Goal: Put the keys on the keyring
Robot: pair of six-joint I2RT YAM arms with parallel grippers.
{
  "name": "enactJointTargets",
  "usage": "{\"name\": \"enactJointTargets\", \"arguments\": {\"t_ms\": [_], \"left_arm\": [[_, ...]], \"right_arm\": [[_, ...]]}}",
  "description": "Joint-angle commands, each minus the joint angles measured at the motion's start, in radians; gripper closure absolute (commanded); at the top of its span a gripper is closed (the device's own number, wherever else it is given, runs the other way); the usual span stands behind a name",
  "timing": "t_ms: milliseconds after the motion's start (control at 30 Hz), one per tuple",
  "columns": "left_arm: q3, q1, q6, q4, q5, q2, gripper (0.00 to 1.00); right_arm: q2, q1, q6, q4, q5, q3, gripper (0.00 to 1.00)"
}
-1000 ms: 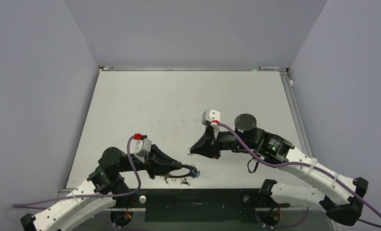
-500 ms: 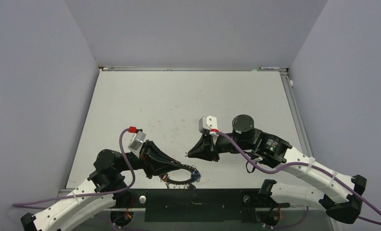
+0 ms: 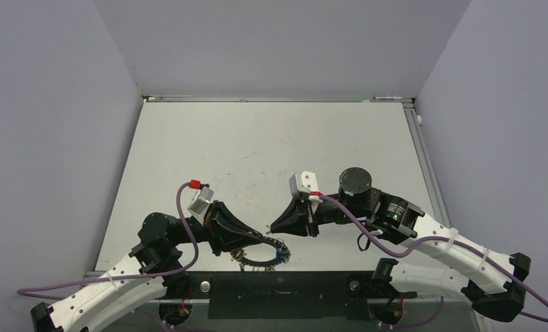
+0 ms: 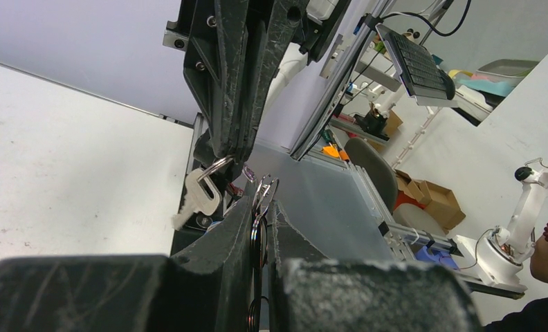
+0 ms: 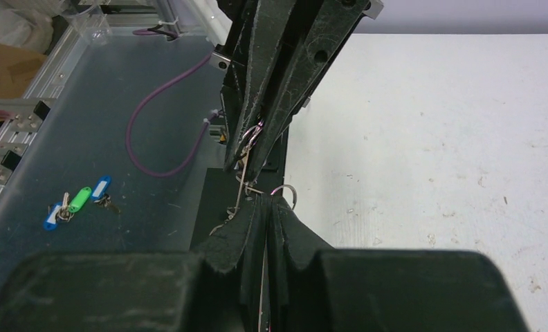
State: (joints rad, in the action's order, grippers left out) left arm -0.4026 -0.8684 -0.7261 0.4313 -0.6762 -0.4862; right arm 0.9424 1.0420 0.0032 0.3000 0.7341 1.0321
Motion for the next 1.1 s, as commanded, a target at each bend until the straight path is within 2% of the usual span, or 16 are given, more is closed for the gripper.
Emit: {"name": "enactJointTargets", "arguments": {"t_ms": [0,1067], "left_arm": [[-0.018,0.005,0.005,0.070,-0.005,0.010,1.00],[-0.017,0.004,0.000,0.090,-0.028,-0.017,1.00]], "right_arm": [[-0.017,0.014,-0.022,-0.061,0.063,0.019,0.95],[-0.005,0.069,-0.009,-0.137,0.129,0.038,0.95]]}}
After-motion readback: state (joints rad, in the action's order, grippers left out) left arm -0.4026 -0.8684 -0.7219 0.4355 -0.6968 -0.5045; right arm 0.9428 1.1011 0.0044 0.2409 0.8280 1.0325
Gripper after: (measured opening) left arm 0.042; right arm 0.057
